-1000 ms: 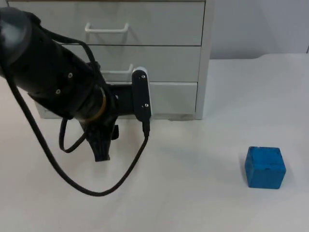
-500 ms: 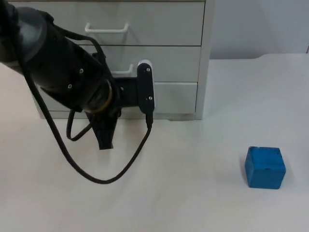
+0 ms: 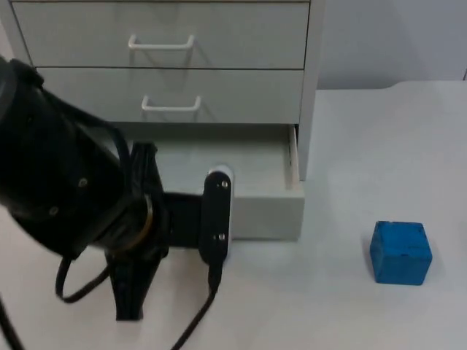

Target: Open the drawer with the left hand, place the block into the drawer with the right hand, then close the drawer with the left hand.

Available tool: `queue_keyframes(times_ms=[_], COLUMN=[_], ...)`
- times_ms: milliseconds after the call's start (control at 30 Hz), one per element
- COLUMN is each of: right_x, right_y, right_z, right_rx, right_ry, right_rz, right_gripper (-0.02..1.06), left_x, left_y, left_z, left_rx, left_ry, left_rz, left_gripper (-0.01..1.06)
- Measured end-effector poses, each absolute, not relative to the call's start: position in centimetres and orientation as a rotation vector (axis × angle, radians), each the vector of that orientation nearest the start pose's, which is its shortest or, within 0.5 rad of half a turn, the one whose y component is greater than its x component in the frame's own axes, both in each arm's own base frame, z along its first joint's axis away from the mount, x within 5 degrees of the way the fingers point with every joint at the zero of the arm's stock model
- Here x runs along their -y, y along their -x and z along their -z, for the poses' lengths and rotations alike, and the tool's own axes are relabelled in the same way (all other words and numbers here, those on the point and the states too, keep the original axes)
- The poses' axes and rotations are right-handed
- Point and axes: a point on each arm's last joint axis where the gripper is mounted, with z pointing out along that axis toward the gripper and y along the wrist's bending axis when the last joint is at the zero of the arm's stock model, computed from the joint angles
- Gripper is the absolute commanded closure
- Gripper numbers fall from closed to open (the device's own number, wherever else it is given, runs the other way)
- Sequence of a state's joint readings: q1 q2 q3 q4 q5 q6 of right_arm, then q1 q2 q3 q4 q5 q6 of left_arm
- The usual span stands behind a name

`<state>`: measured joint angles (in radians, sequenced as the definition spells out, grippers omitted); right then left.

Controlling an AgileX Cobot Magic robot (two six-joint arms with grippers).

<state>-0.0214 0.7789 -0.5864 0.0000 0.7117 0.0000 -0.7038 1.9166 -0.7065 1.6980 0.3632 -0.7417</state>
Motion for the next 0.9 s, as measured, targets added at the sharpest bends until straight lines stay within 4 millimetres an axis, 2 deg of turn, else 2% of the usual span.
queue_keyframes(times_ms=[33, 100, 300, 433, 733, 767, 800, 833, 900], right_x=[0.3, 0.3, 0.3, 0.3, 0.3, 0.3, 0.3, 0.3, 0.3], right_y=[-14.0, -14.0, -14.0, -14.0, -14.0, -14.0, -14.0, -14.0, -14.0], right_z=[-27.8, -27.8, -27.8, -27.8, -27.8, -27.8, -27.8, -27.8, -27.8], right_rx=[-2.386, -2.386, -2.386, -2.386, -2.386, -2.386, -2.386, -2.386, -2.386], right_ry=[-0.026, -0.026, -0.026, -0.026, -0.026, -0.026, -0.026, -0.026, -0.026], right_rz=[0.01, 0.01, 0.01, 0.01, 0.01, 0.01, 0.01, 0.01, 0.01], right_gripper=[-0.01, -0.01, -0.01, -0.01, -0.01, -0.01, -0.01, -0.01, -0.01], left_x=[17.2, 17.4, 17.5, 17.2, 17.3, 17.3, 17.3, 17.3, 17.4], left_y=[-24.0, -23.2, -22.4, -21.0, -20.5, -20.5, -20.5, -20.5, -20.4], left_z=[-8.6, -9.3, -9.5, -8.7, -8.5, -8.5, -8.5, -8.5, -8.4], left_rx=[2.471, 2.482, 2.466, 2.443, 2.429, 2.429, 2.429, 2.429, 2.428], left_ry=[2.479, 2.482, 2.489, 2.494, 2.508, 2.508, 2.508, 2.508, 2.519], left_rz=[0.733, 0.754, 0.797, 0.676, 0.624, 0.624, 0.624, 0.624, 0.582], left_gripper=[1.05, 1.05, 1.05, 1.05, 1.05, 1.03, 0.97, 0.97, 0.82])
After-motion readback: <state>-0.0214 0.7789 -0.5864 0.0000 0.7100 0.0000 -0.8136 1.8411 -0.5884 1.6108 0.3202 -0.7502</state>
